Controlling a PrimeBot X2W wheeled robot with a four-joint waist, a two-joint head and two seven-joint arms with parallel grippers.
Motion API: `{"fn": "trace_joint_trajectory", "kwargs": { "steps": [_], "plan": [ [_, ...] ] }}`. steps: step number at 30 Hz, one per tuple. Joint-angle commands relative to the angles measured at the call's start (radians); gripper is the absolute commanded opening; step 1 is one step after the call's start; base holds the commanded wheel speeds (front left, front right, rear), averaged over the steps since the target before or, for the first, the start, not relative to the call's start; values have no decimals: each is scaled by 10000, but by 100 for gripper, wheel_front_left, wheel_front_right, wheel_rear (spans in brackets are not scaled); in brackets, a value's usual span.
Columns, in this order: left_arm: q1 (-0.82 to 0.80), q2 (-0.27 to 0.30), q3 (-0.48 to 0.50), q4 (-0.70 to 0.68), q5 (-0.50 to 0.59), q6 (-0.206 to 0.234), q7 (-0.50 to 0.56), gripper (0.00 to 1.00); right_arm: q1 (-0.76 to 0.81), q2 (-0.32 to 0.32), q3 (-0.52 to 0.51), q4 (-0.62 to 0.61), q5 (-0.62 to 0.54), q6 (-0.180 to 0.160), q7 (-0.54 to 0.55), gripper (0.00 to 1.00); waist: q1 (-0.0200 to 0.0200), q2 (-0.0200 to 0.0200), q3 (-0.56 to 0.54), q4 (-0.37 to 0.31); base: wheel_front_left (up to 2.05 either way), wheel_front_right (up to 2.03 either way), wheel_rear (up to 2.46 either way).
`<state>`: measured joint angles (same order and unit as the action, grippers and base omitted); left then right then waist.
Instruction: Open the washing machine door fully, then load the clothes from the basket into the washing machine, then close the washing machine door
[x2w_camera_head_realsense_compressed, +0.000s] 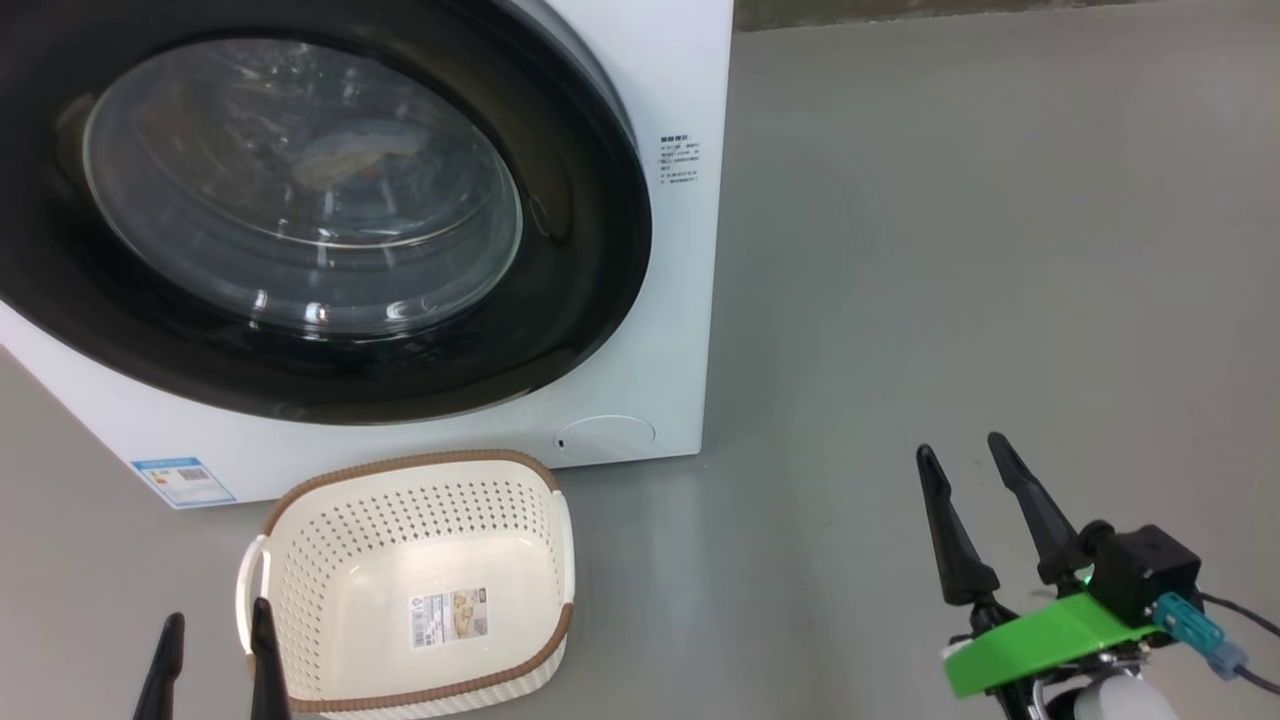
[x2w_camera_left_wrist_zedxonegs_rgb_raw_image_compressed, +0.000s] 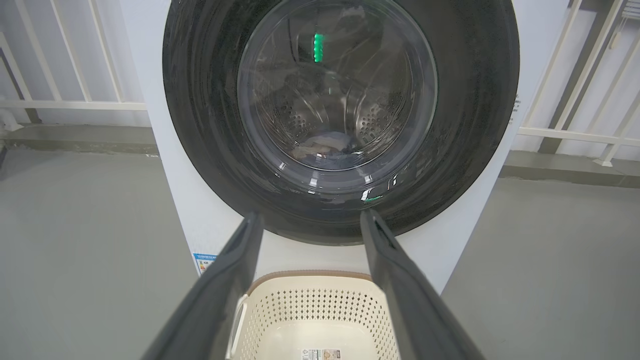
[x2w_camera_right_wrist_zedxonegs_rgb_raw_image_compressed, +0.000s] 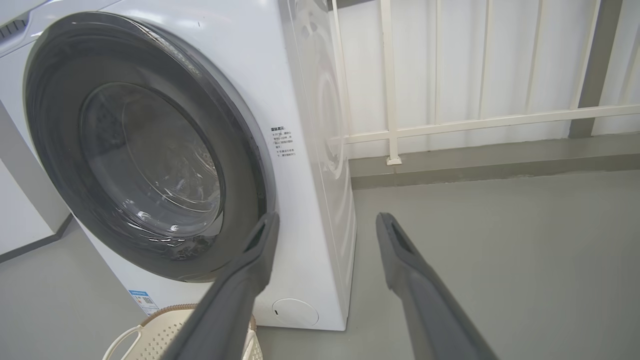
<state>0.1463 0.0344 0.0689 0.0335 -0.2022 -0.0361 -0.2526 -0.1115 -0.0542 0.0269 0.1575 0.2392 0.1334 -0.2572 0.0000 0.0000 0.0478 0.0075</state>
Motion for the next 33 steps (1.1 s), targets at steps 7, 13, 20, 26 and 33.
{"fn": "trace_joint_trajectory", "kwargs": {
  "steps": [7, 13, 20, 26, 33],
  "plan": [
    [36, 158, 184, -361, 103, 230, -92, 100, 272, 39, 55, -281, -166, -27, -46, 100, 0, 0, -148, 38, 0, 0, 0],
    [106, 158, 160, -428, 104, 315, -92, 100, 414, 39, -56, -299, -202, -27, -46, 100, 0, 0, -217, 10, 0, 0, 0],
    [132, 158, 157, -476, 154, 354, -92, 100, 441, 39, -119, -315, -234, -27, -46, 100, 0, 0, -231, 10, 0, 0, 0],
    [158, 158, 139, -532, 91, 347, -92, 100, 482, 39, -171, -311, -278, -27, -46, 100, 0, 0, -246, 31, 0, 0, 0],
    [344, -177, -203, 201, -83, 300, 64, 0, 645, 50, -378, 534, -140, 0, 15, 0, 0, 0, -252, 40, 0, 0, 0]
  ]
}}
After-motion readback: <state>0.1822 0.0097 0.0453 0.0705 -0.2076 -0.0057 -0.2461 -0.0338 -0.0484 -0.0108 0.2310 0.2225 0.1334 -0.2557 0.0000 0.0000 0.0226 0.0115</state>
